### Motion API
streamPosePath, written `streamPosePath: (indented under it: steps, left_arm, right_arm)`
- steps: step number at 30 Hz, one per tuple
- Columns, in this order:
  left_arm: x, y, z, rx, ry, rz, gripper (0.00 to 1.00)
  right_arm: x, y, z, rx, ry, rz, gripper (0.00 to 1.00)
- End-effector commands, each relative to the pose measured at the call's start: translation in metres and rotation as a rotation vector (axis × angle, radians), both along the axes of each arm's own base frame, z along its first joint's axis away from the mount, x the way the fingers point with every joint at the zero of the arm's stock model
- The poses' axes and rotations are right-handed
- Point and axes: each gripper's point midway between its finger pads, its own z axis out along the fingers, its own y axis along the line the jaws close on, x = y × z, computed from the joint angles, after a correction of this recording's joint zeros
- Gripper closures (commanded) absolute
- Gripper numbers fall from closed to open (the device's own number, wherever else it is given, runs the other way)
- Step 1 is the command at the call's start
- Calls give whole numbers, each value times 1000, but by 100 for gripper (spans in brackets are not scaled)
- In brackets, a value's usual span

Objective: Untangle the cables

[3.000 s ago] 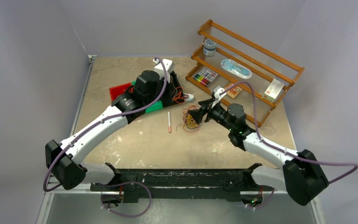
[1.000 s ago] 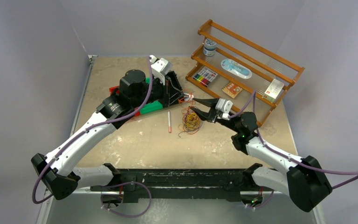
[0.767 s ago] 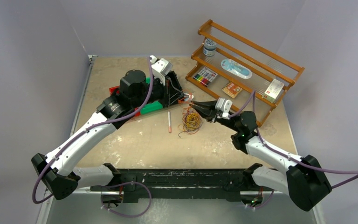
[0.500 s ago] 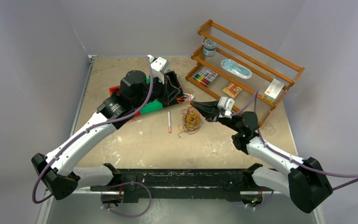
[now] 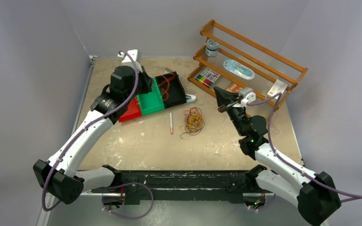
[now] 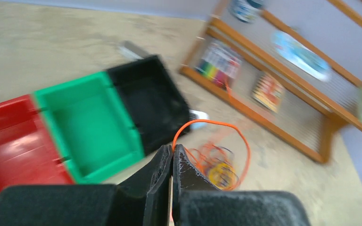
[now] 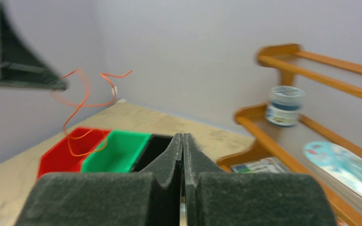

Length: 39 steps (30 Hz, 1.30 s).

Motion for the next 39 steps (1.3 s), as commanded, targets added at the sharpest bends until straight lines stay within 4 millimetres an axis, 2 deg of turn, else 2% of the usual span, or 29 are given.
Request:
streamPosePath:
  steps: [1,4,8,11,15,18,22,27,29,33,39]
  left_arm:
    - [17,55,-1,40,-3,256,100]
    - [17,52,-6,45,3,235,100]
    - [19,45,-12,46,16,203,100]
    - [26,52,-23,76,37,253,100]
    - [39,68,-39,119,85,340,100]
    - [50,75,-48,124,105,370,100]
    - [64,85,-54,141,119,413,100]
    - [80,96,-73,162,158,445,100]
    - [86,91,-76,151,161,413,100]
    - [98,69,-69,121,135,315,100]
    - [112,33,-35,100,57,220,100]
  right_arm:
    - [15,-59,28,179,15,-287,100]
    - [13,-58,29,173,8,-278,100]
    - [6,-32,33,105,-29,-148,100]
    - [6,-14,27,44,-28,-68,100]
    - [6,4,21,-6,-9,12,88]
    - [6,10,13,-30,19,42,78]
    - [2,13,3,-30,42,68,74]
    - [0,15,-5,-44,54,85,72]
    - [0,17,-7,-53,58,93,71]
    - [0,19,-13,-57,71,105,70]
    - [0,20,-21,-49,90,108,69]
